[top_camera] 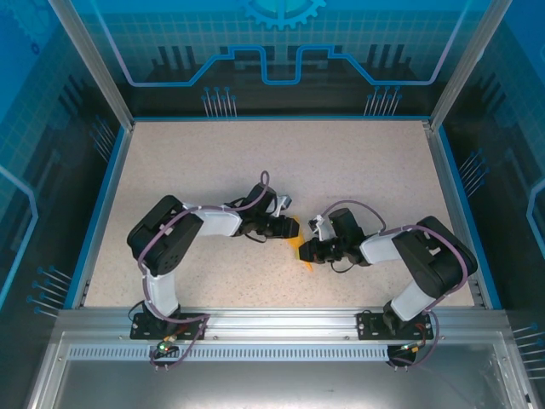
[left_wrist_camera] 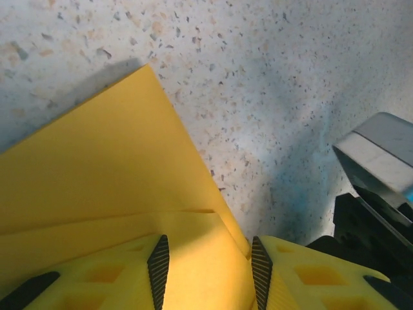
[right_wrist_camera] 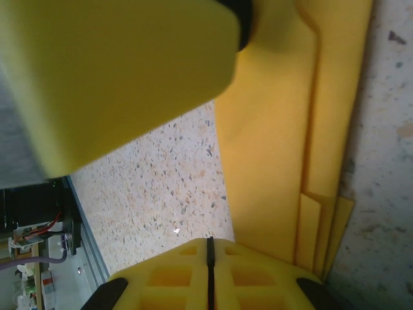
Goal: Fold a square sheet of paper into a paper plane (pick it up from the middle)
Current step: Fold the wing for the fifth time at the center of the table.
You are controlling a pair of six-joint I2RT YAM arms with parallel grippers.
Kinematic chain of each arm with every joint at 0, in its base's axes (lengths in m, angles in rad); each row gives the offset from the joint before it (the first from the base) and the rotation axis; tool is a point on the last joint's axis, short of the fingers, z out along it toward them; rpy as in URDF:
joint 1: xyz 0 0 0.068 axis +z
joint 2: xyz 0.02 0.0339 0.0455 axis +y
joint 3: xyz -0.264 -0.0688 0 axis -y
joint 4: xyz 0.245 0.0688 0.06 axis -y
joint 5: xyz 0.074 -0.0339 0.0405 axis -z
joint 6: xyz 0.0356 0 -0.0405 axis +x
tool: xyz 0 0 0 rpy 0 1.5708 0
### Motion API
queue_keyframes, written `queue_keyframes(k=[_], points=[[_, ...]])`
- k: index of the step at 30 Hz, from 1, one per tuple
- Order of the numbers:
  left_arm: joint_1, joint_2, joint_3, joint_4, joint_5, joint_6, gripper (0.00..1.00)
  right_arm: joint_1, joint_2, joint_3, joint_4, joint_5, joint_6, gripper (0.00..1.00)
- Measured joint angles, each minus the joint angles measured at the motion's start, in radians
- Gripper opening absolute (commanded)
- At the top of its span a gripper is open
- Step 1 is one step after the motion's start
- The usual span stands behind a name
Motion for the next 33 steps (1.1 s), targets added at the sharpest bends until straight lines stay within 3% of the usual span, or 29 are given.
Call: queue_keyframes(k=[11, 24, 33], points=[[-0.001, 0.025, 0.044, -0.031, -0.016, 0.008, 0.41, 0.0, -0.163, 0.018, -0.159, 0.082, 0.006, 0.11], [-0.001, 0.029, 0.055, -0.049, -0.017, 0.011, 0.41, 0.002, -0.002, 0.083, -0.156, 0.08, 0.02, 0.11], [-0.002, 0.037, 0.076, -0.083, -0.026, 0.015, 0.41, 0.004, -0.031, 0.011, -0.074, 0.04, -0.001, 0.12]])
